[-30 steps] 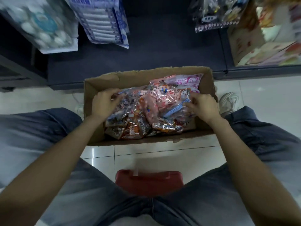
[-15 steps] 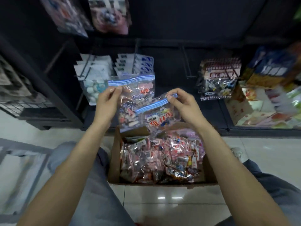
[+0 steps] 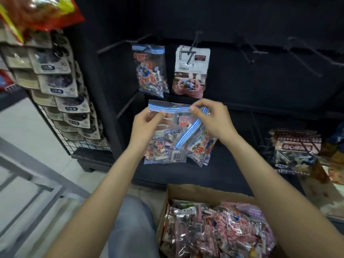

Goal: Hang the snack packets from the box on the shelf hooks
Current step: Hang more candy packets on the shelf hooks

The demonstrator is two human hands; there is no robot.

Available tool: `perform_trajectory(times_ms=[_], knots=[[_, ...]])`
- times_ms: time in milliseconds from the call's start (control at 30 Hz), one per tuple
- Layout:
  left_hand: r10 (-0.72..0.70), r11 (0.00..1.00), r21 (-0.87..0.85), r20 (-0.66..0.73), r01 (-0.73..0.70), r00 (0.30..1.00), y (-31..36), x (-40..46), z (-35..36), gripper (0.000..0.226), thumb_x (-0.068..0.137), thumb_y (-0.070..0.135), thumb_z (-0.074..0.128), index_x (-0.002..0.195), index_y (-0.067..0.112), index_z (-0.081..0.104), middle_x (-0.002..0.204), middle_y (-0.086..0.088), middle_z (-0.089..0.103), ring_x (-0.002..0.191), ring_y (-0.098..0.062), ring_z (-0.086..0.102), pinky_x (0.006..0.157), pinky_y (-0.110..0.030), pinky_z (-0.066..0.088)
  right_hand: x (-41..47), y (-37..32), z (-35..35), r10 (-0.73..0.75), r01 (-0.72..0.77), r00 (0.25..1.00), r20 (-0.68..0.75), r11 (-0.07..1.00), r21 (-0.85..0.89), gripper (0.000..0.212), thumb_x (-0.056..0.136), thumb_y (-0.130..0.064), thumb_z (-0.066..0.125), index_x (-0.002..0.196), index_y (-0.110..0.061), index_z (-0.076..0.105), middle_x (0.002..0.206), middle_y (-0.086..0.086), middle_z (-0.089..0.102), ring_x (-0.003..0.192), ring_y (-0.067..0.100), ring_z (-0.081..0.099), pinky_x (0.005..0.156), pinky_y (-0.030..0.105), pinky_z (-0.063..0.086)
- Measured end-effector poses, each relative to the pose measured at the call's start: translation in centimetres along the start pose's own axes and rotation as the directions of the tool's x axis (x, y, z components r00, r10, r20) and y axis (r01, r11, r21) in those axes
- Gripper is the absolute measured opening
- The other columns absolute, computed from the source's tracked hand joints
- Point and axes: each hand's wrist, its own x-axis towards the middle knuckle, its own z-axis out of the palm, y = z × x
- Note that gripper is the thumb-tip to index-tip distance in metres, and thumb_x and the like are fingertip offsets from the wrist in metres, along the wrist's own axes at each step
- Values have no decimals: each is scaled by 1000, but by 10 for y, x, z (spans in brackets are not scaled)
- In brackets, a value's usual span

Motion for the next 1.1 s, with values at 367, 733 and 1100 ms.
perform_trajectory(times_ms=[367, 733, 1100], knots=[[7, 628, 673, 497, -391, 868, 36, 41, -33, 20, 83, 18, 70, 102, 26, 70, 79, 7, 70, 73, -2, 66, 72, -15, 52, 15, -12, 21, -98, 134, 984, 146, 956, -261, 7, 90, -37, 61, 90, -31, 65, 78, -5, 70, 70, 20, 64, 72, 41, 52], [-164, 974, 158, 6, 161, 986, -2, 57, -30, 12, 87, 0, 62, 96, 2, 70, 86, -7, 69, 64, -2, 64, 63, -12, 53, -4, -31, 59, -20, 186, 929, 371, 889, -418, 62, 84, -56, 60, 136, -27, 43, 64, 0, 60, 70, 13, 59, 71, 33, 50], [266, 454, 821, 247, -347, 932, 35, 86, -75, 13, 85, 31, 68, 93, 23, 73, 92, 6, 57, 87, -9, 55, 77, -24, 41, 69, -50, 65, -183, 188, 982, 52, 893, -409, 24, 92, -41, 58, 100, -24, 73, 76, -3, 71, 65, 12, 59, 66, 29, 49]])
